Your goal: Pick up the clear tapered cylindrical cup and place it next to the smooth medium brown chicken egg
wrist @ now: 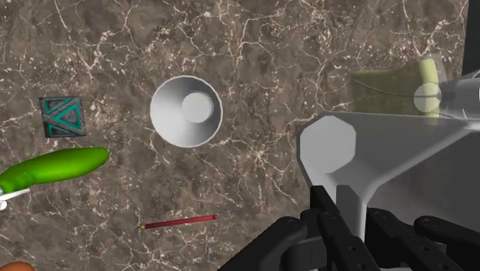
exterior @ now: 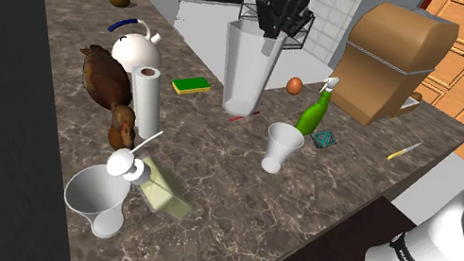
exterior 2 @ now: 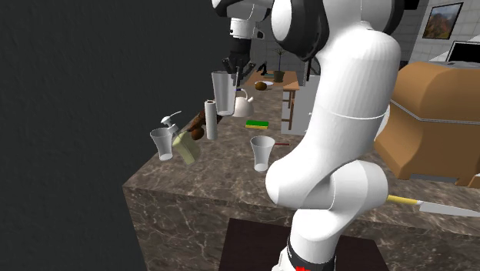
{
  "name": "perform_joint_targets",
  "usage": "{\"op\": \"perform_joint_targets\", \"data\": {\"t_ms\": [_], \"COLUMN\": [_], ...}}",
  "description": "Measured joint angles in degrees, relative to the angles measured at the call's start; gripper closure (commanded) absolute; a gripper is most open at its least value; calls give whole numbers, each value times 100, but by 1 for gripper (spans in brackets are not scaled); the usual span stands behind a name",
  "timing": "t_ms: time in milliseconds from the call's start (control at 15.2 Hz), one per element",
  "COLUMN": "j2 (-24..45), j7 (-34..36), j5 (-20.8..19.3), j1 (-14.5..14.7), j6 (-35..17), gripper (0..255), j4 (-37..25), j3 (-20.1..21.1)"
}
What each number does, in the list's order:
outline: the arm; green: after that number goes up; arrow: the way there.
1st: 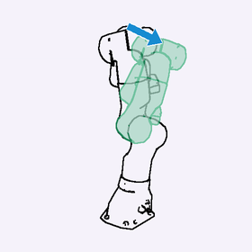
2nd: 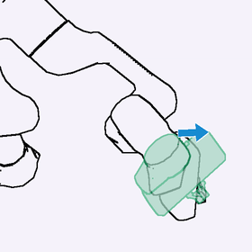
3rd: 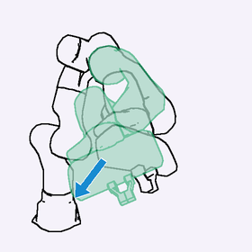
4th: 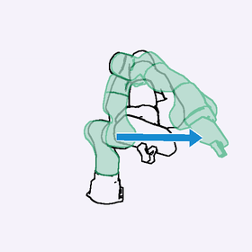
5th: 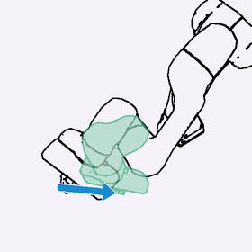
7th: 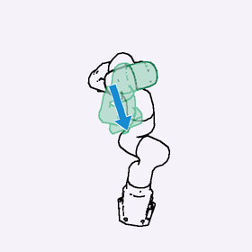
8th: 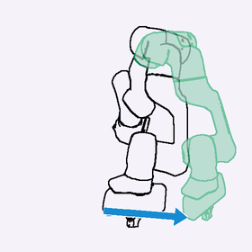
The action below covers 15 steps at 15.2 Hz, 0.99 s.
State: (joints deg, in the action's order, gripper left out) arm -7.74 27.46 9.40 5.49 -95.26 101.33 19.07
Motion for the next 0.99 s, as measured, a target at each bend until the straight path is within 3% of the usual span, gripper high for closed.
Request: {"op": "perform_joint_targets", "data": {"t_ms": [330,990], "j2": [125,847], "j7": [-637,-1847], "j5": [-68,-254], "j1": [-275,-857], "j6": [-70,-67], "gripper": [255,255], "j4": [38,-516], "j3": [-354,-1001]}}
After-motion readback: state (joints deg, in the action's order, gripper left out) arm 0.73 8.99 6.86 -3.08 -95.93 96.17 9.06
